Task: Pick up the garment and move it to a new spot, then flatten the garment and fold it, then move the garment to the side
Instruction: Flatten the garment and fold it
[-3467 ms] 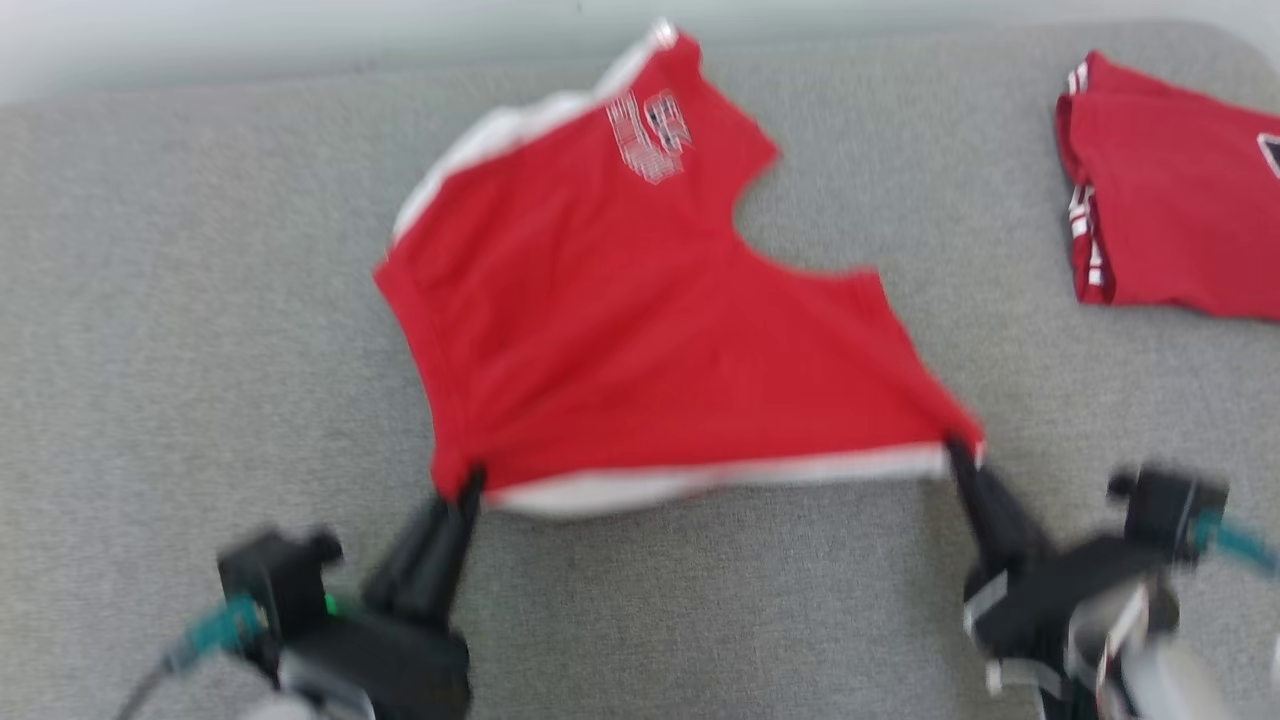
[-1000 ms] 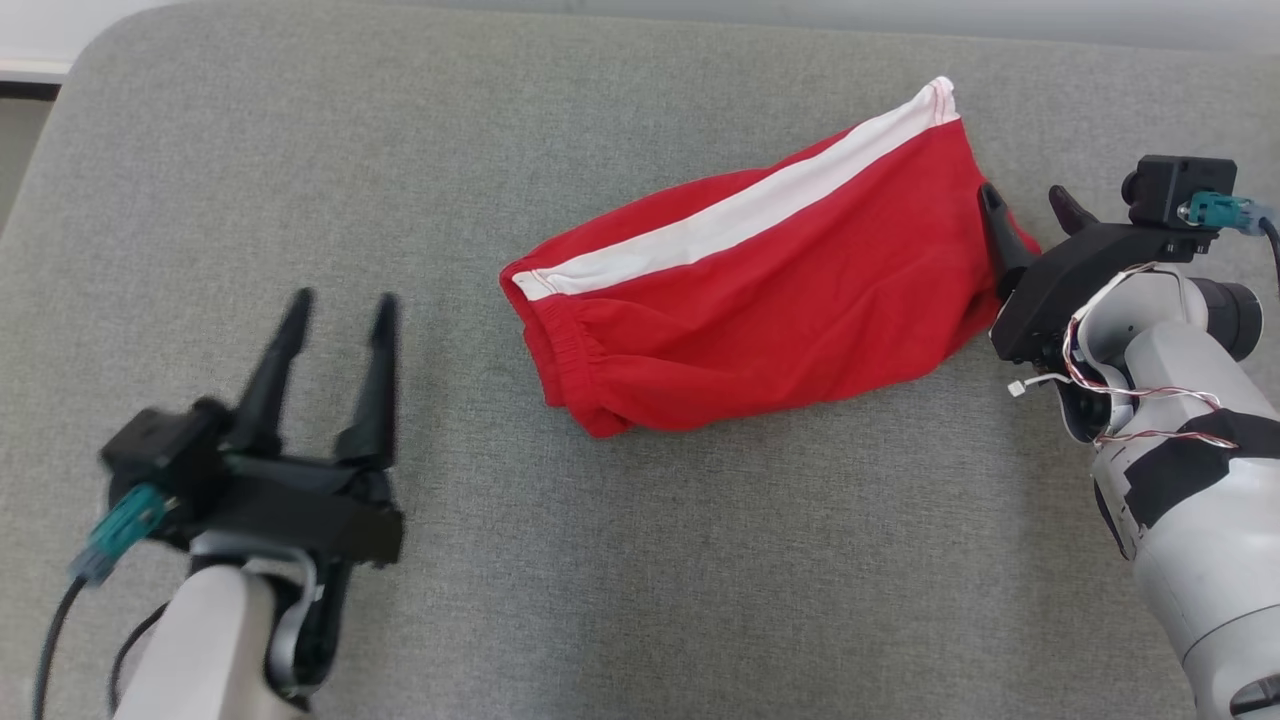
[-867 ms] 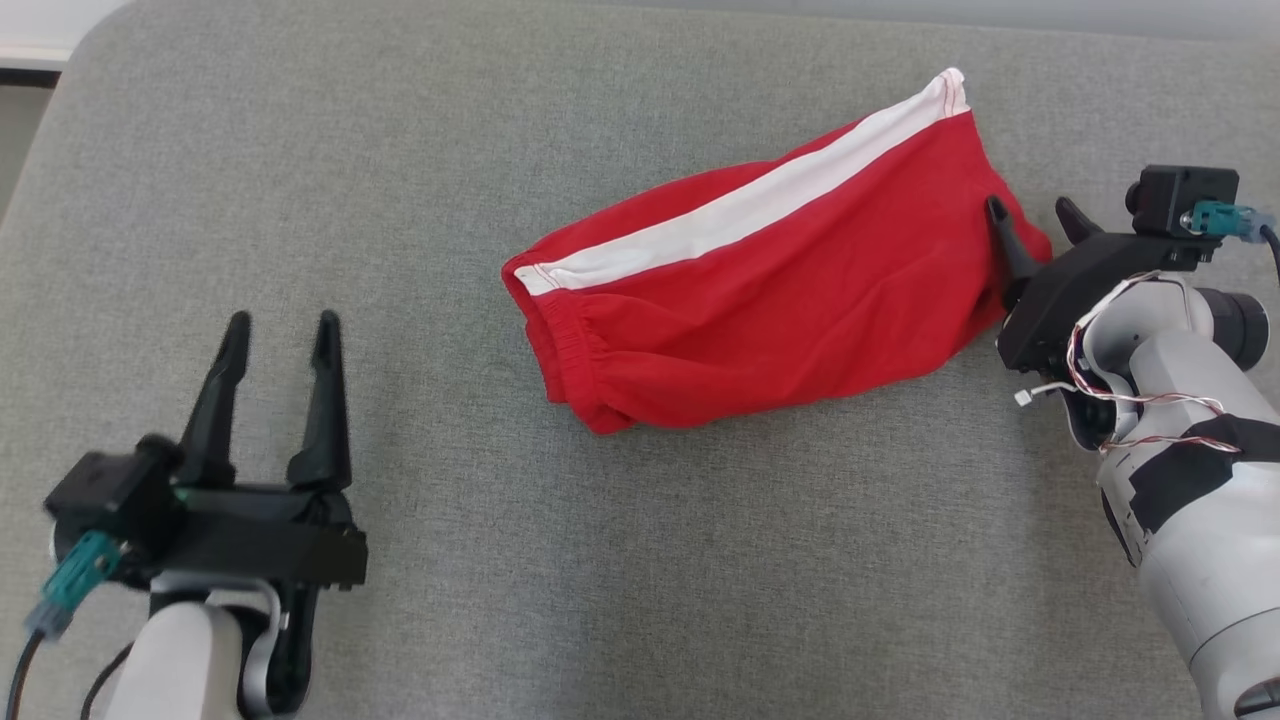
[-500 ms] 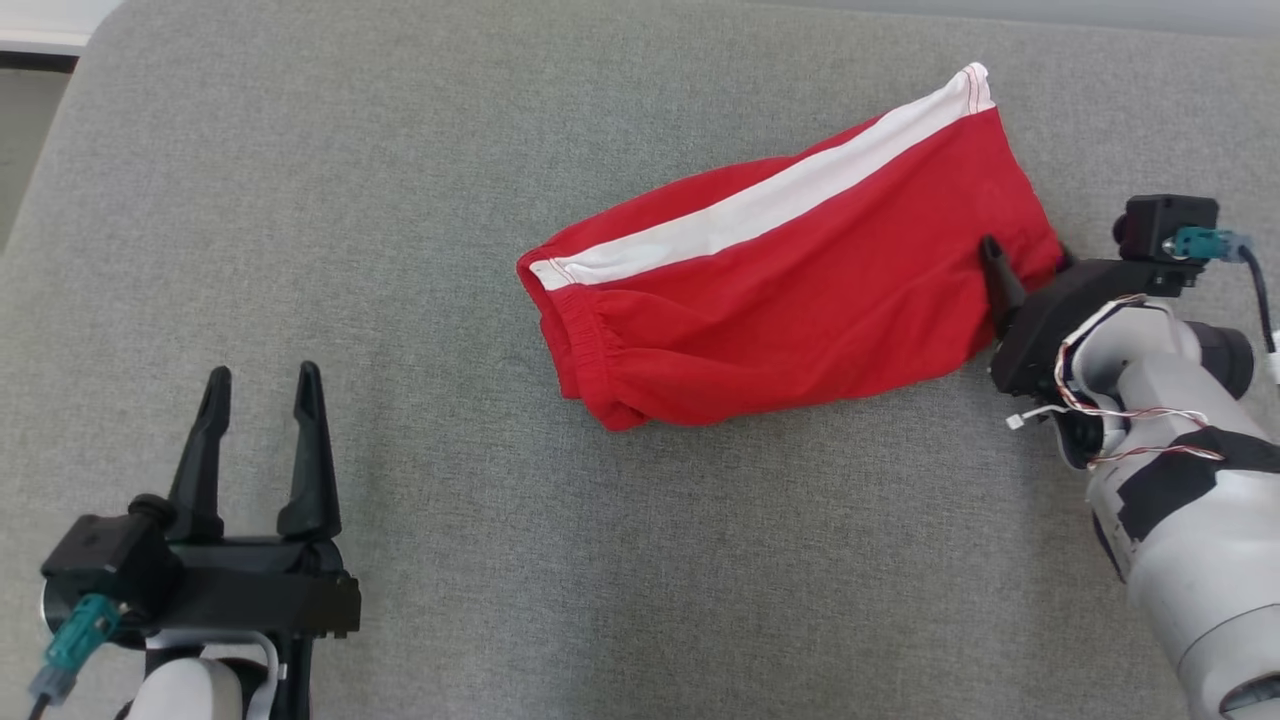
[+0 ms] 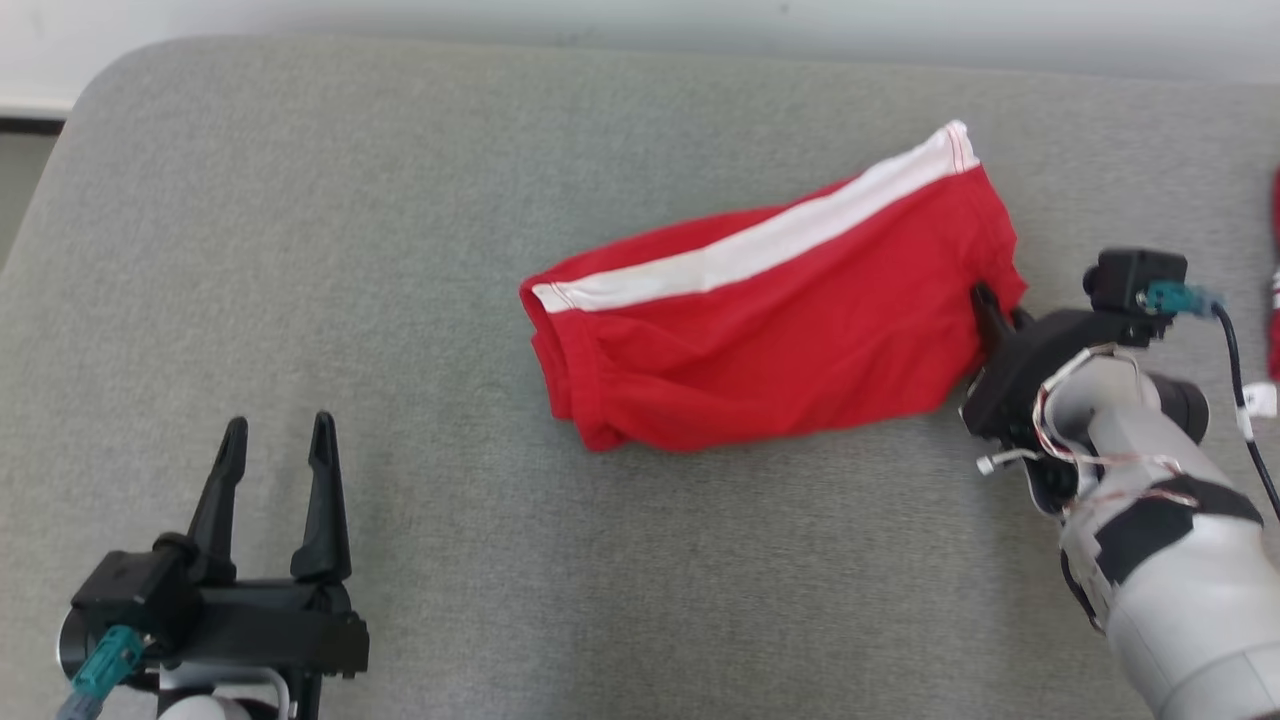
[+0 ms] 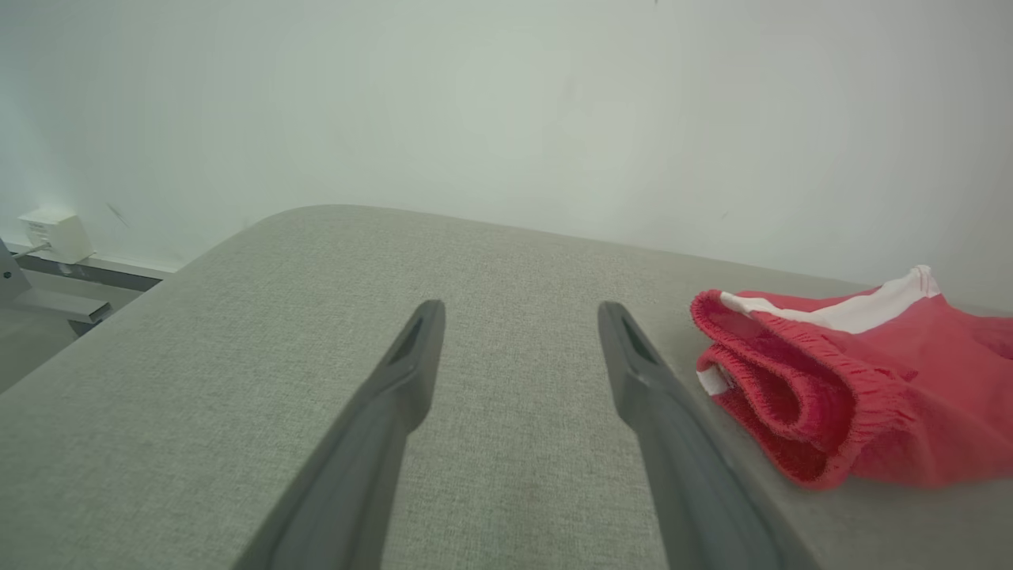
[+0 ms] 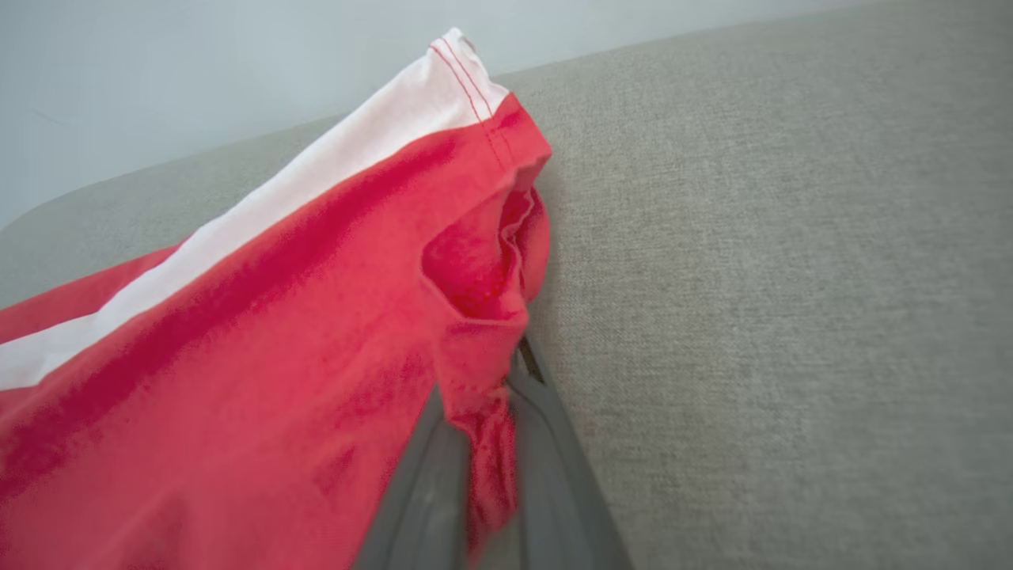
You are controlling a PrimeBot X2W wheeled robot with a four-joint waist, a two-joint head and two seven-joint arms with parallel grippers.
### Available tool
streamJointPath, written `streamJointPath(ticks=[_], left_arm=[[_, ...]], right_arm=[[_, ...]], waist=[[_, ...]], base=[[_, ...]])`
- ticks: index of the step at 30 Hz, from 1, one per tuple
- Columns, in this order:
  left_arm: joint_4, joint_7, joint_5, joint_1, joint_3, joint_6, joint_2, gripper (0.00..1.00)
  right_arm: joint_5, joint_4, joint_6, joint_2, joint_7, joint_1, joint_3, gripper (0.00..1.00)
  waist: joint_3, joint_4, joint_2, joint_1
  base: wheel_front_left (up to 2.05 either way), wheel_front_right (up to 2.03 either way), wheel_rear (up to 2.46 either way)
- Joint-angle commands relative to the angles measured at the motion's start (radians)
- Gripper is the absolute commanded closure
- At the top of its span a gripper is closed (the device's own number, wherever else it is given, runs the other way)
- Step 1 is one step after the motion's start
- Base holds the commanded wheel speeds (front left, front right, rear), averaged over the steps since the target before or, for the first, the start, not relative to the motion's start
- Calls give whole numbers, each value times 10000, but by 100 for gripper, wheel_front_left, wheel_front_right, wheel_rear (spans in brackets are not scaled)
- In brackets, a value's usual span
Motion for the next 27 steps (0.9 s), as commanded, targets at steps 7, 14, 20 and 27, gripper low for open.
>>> streamJointPath(ticks=[7,14,20,27], left_arm=[[66,2,79,608,26,20,225,0],[-135,2,211,968,33,18,160,0],[-218,2,221,1143,30,18,83,0],[-195,2,231,1320,41,17,53,0]], right_arm=[[1233,-1115,3,-751,-273,1763,208,100],[2055,-1922,3,-1632,-401,3063,109,100],[2159,-2152,3,-1725,-406,3221,162,100],[2001,-2937,3,-1351,-704,2924,543,100]], waist=[[-956,-924,0,1],[-1236,-1231,0,1],[-1303,-1266,0,1],[-1592,-1205,0,1]], base=[[0,0,0],[0,0,0],[0,0,0],[0,0,0]])
